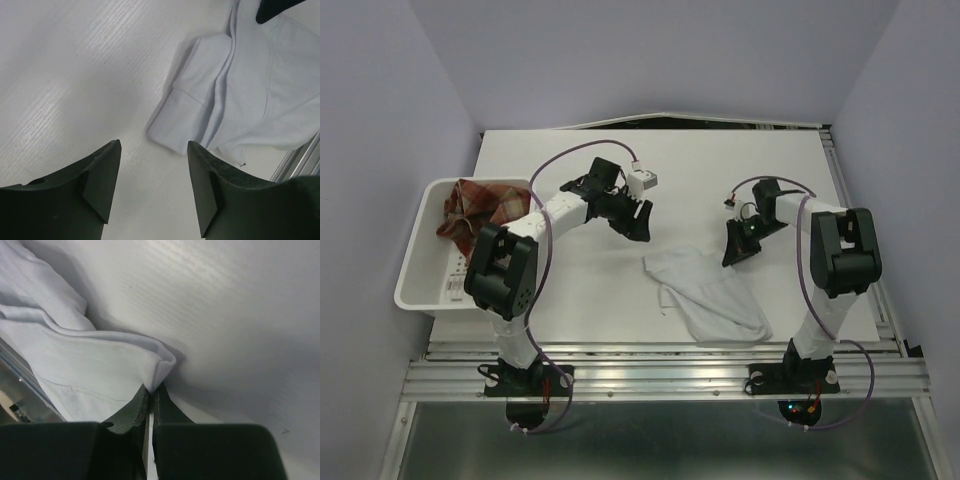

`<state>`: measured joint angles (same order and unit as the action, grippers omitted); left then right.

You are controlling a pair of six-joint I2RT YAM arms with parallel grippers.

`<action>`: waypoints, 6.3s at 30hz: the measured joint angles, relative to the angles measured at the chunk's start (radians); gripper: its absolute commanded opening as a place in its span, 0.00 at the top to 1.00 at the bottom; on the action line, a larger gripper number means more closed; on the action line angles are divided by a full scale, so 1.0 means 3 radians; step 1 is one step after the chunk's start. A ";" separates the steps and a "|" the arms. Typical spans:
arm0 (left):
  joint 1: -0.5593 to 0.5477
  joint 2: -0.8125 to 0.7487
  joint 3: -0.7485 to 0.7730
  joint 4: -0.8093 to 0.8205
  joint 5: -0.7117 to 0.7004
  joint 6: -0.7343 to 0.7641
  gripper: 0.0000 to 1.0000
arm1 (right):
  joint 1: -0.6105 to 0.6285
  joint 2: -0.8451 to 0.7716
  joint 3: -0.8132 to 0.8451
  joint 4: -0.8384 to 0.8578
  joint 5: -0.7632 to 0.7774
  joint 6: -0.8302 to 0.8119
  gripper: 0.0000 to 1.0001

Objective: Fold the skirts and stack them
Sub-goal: Flatten the skirt out

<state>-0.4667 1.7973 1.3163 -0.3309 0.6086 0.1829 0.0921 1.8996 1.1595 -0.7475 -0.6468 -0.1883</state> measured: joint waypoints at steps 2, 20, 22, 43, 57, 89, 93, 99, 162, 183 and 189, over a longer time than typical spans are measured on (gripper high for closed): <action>-0.0009 -0.0032 -0.0057 -0.0005 -0.0019 0.0019 0.34 | 0.0005 -0.0023 0.0086 0.0008 0.0127 0.0005 0.99; -0.0011 -0.0805 -0.0666 0.0436 -0.0008 0.1417 0.28 | 0.0004 -0.0921 0.0828 -0.0263 0.0502 -0.0226 0.99; -0.0025 -0.0857 -0.0768 0.0609 -0.0038 0.1600 0.25 | 0.0004 -0.0949 0.0832 -0.0303 0.0553 -0.0235 0.99; -0.0464 -0.0156 -0.0776 0.1923 -0.0285 0.2269 0.10 | 0.0004 -0.1198 0.1302 -0.0577 0.0379 -0.0256 0.99; -0.0445 0.0596 -0.0169 0.2186 -0.0380 0.2356 0.14 | 0.0004 -0.1232 0.1317 -0.0636 0.0347 -0.0312 0.99; -0.0342 -0.1884 -0.0089 -0.0102 -0.0403 0.1447 1.00 | -0.0041 -0.2866 0.1064 -0.0178 0.0632 -0.0074 0.99; -0.0340 -0.2307 -0.0107 -0.0376 -0.0312 0.1324 1.00 | -0.0041 -0.3251 0.0900 -0.0197 0.0529 -0.0008 0.99; -0.0366 -0.2496 0.0081 -0.0782 -0.0134 0.1157 1.00 | -0.0039 -0.3377 0.0824 -0.0168 0.0470 0.0113 0.99; -0.0359 0.0623 0.0200 -0.0235 -0.1719 0.1422 0.95 | -0.0006 0.0238 0.0757 -0.0430 0.1638 -0.0173 0.59; -0.0540 -0.0633 0.0027 -0.1030 -0.0465 0.1338 0.64 | 0.0320 0.0645 0.1957 -0.0258 0.0818 -0.0445 0.50; -0.0402 0.0122 0.0354 -0.0595 -0.0846 0.1067 0.66 | 0.0319 -0.0207 0.1246 -0.0456 0.0735 -0.0595 0.54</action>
<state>-0.5873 1.8339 1.4223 -0.5095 0.3550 0.5030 0.1879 1.8374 1.5333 -0.8845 -0.4263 -0.3668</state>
